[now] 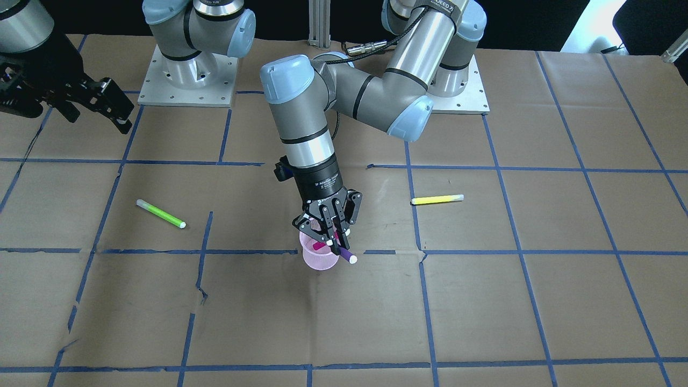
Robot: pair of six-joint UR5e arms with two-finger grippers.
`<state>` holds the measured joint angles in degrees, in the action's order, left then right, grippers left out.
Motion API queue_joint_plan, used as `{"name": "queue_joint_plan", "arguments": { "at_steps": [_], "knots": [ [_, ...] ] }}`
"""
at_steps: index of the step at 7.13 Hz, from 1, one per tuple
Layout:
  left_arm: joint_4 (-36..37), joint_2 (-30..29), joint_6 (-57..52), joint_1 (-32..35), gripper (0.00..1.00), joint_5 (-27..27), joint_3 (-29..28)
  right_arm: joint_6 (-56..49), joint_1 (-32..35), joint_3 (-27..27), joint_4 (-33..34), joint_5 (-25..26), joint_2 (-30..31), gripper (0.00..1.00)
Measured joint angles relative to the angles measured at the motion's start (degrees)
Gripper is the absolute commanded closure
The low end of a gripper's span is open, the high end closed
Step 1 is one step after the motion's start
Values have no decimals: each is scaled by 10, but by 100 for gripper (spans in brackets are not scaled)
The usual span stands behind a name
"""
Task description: Insert purple and pink pens into pink cup
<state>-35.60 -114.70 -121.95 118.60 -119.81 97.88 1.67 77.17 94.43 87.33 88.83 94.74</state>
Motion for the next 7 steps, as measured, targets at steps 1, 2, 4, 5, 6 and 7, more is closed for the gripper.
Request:
{"name": "queue_joint_plan", "arguments": {
  "at_steps": [1, 2, 4, 5, 6, 7],
  "knots": [
    [0, 0, 0, 1, 100, 0, 4, -1, 0, 0, 0, 0, 0, 0],
    [-2, -1, 0, 2, 99, -1, 6, -2, 0, 0, 0, 0, 0, 0],
    [-3, -8, 0, 6, 99, -6, 7, -3, 0, 0, 0, 1, 0, 0],
    [-1, -16, 2, 12, 97, -16, 7, -3, 0, 0, 0, 1, 0, 0],
    [0, -21, 5, 17, 89, -23, 6, -3, 0, 0, -1, 1, 0, 0],
    [1, -21, 9, 20, 74, -24, 6, -3, 0, 0, -2, 1, 0, 0]
  ]
}}
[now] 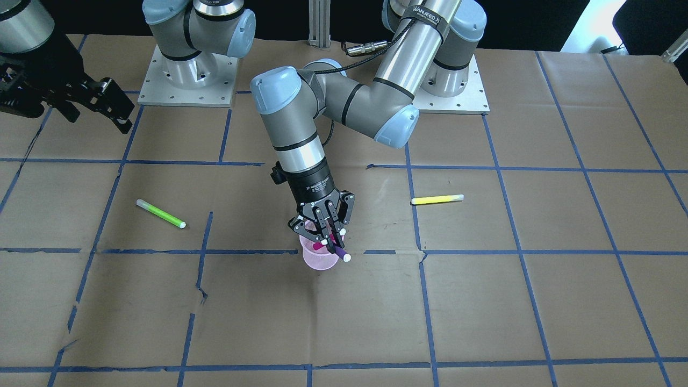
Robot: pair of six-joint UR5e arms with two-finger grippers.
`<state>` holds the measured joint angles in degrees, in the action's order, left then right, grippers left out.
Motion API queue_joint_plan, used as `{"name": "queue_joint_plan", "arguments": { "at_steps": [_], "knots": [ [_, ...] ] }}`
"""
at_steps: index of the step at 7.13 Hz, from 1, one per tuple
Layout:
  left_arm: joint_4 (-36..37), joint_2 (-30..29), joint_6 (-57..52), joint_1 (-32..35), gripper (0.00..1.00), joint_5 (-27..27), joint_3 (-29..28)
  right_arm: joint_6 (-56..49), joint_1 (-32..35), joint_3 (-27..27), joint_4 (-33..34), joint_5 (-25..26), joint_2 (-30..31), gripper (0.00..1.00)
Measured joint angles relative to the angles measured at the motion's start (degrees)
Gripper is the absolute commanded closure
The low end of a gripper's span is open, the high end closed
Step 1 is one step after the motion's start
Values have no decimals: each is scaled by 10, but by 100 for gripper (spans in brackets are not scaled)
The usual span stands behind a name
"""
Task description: Insert purple and pink pens into pink cup
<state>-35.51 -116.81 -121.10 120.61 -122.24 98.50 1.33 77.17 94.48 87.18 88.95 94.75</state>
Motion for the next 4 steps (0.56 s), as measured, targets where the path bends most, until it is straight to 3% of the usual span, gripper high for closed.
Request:
{"name": "queue_joint_plan", "arguments": {
  "at_steps": [2, 4],
  "knots": [
    [2, 5, 2, 3, 37, 4, 0, 0, 0, 0, -1, 0, 0, 0],
    [3, 8, 5, 5, 28, 7, 0, 0, 0, 0, -2, 1, 0, 0]
  ]
}}
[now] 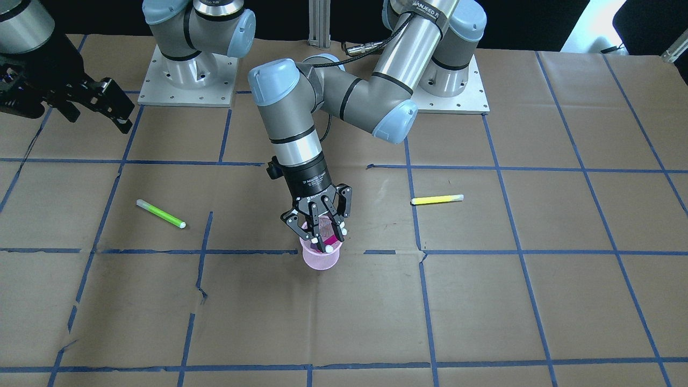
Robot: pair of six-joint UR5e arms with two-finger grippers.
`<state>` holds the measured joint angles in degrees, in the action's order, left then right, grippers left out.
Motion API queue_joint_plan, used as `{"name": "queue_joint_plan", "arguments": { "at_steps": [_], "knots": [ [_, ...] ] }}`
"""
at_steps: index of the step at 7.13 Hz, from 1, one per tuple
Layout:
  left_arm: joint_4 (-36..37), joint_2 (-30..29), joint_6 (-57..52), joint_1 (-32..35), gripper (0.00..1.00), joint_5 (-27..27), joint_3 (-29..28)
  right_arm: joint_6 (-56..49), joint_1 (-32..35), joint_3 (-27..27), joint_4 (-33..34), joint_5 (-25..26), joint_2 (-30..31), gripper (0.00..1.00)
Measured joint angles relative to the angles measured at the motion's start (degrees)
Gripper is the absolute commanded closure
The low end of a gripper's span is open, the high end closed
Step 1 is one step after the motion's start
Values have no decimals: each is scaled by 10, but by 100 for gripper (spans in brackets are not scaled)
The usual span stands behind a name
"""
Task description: Insert purple and pink pens into pink cup
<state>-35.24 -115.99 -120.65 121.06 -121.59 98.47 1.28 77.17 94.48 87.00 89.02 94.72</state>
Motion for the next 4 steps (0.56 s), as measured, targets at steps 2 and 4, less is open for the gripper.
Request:
{"name": "queue_joint_plan", "arguments": {
  "at_steps": [2, 4],
  "knots": [
    [0, 6, 3, 0, 32, 1, 0, 0, 0, 0, -1, 0, 0, 0],
    [-1, 29, 4, -7, 37, 5, 1, 0, 1, -3, 1, -1, 1, 0]
  ]
}}
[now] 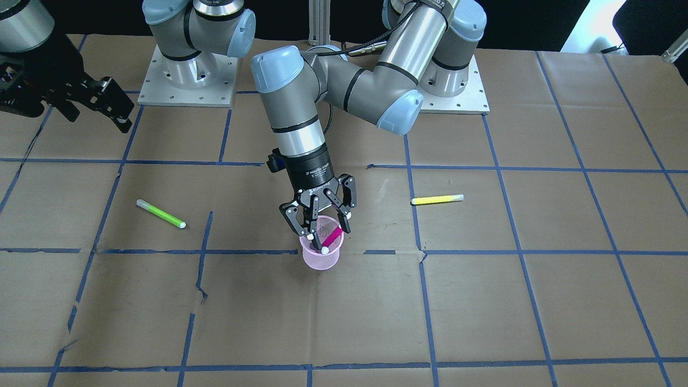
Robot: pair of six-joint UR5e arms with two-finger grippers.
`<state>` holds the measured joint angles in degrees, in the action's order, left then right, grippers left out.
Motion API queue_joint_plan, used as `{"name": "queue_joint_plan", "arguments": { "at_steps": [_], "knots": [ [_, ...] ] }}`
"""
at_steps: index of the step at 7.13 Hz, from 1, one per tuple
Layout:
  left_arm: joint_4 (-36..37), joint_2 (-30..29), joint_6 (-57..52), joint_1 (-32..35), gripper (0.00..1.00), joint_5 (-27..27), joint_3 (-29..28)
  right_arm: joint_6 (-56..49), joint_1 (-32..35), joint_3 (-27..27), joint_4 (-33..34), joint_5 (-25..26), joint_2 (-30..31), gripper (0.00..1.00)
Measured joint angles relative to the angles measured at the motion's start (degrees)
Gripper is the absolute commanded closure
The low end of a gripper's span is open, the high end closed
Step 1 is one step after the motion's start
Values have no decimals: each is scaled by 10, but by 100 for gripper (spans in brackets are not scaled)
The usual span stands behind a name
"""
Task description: Insert purple and pink pens into pink cup
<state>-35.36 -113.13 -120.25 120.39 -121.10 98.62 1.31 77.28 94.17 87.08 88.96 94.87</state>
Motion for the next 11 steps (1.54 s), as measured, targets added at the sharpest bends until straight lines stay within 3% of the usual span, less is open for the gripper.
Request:
{"name": "queue_joint_plan", "arguments": {
  "at_steps": [3, 5, 6, 7, 9, 11],
  "knots": [
    [-36, 72, 6, -46, 38, 34, 1, 0, 17, -8, 6, -7, 9, 0],
    [-118, 143, 62, -113, 22, 93, 1, -2, 61, -9, 27, -9, 16, 0],
    [-164, 179, 117, -137, 9, 107, 1, -3, 85, -9, 40, -9, 16, 0],
    [-213, 213, 191, -155, 3, 112, 2, -3, 102, -9, 47, -9, 15, 0],
    [-297, 262, 371, -185, 3, 115, 2, -15, 112, -21, 54, -9, 0, 1],
    [-331, 279, 532, -223, 3, 138, 2, -26, 114, -52, 49, -8, -36, 0]
  ]
}}
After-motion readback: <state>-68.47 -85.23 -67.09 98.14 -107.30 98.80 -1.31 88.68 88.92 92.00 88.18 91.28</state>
